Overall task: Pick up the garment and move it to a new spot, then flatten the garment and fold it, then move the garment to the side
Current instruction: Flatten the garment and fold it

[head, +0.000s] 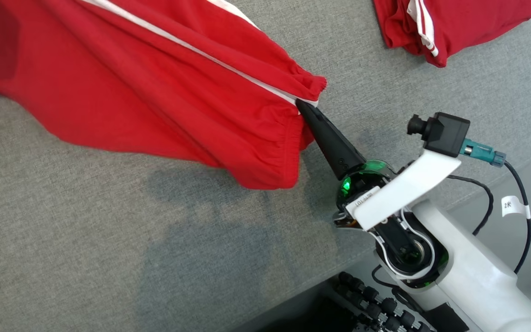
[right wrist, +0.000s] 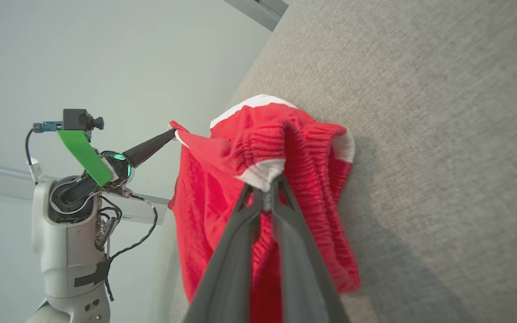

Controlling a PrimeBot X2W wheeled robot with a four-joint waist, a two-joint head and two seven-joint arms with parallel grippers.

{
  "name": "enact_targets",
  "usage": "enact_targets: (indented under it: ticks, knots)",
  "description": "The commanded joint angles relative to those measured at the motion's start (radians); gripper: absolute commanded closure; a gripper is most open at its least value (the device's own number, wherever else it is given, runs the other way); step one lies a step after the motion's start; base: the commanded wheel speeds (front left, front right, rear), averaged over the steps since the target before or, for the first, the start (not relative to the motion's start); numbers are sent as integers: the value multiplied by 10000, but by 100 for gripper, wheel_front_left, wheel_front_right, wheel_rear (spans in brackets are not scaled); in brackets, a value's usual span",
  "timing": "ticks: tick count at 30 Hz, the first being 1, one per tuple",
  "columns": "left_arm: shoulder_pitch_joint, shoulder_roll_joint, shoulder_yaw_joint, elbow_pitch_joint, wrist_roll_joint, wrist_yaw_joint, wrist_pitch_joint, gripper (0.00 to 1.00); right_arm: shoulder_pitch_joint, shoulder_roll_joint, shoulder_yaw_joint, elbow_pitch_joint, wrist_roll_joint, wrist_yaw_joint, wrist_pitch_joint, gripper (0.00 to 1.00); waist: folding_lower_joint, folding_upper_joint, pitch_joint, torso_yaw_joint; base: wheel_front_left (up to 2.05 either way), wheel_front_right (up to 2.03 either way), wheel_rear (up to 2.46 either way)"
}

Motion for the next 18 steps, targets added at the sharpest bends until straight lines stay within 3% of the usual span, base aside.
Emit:
enact_targets:
  ticks: [1,8,16,17,18]
  knots:
    - [-170,-5,-9,71,168,-46,15,100,-108,-26,35,29,19,1,-67,100,0,0,1,-11,0,0,0]
    - [-604,-373,-327,1255,353,-402,-213,100,-591,-141,704,-86,-153,1,-568,100,0,0,34,-34,0,0,0]
    - [-637,-536,-438,1772,378,-504,-431,100,-643,-377,943,-54,-128,1,-993,100,0,0,1,-13,0,0,0]
    - [-616,-517,-456,1818,424,-474,-449,100,-597,-409,921,-57,-147,1,-1032,56,0,0,-15,-16,0,0,0]
    - [-602,-504,-449,1856,480,-395,-506,100,-539,-432,890,-57,-183,1,-1060,0,0,0,-27,-22,0,0,0]
